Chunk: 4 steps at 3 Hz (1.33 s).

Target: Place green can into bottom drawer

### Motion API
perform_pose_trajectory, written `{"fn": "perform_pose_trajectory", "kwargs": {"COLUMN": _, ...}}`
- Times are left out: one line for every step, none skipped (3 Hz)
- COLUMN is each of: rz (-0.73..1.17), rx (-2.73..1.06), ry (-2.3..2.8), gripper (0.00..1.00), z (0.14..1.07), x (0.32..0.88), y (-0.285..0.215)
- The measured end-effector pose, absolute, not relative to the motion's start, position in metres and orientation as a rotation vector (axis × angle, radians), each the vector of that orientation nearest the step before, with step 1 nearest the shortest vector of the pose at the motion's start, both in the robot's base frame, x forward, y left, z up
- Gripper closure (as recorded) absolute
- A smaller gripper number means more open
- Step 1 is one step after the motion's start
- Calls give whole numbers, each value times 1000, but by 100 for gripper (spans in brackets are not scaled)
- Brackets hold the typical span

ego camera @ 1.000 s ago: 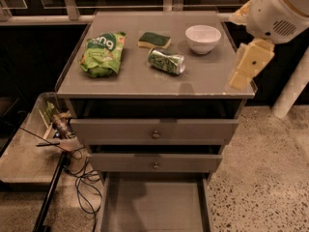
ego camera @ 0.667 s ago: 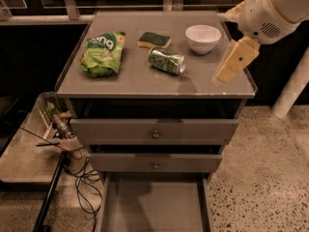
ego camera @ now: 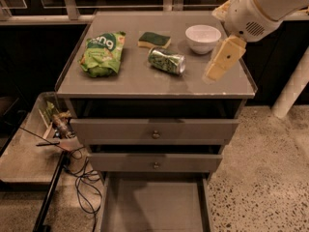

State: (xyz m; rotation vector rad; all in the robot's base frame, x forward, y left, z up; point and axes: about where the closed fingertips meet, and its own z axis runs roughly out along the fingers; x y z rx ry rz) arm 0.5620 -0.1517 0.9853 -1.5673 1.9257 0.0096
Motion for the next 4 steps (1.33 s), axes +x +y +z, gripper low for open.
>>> {"fn": "perform_pose_trajectory", "kwargs": {"rz": -8, "rx": -1594, "ry": 1892, "gripper": 0, "z": 974, "x": 590, "y": -136}}
{"fn": "perform_pose_trajectory", "kwargs": {"rz": -19, "rx": -1592, "ry": 1890, "gripper": 0, "z": 962, "x": 617, "y": -132}}
{"fn": "perform_pose_trajectory", "kwargs": {"rz": -12, "rx": -1584, "ry": 1902, "gripper": 0, "z": 947, "x": 638, "y": -129}}
{"fn": "perform_pose_trajectory", "kwargs": {"rz": 3, "rx": -1589, "ry": 1911, "gripper": 0, "z": 929, "x": 655, "y": -122}}
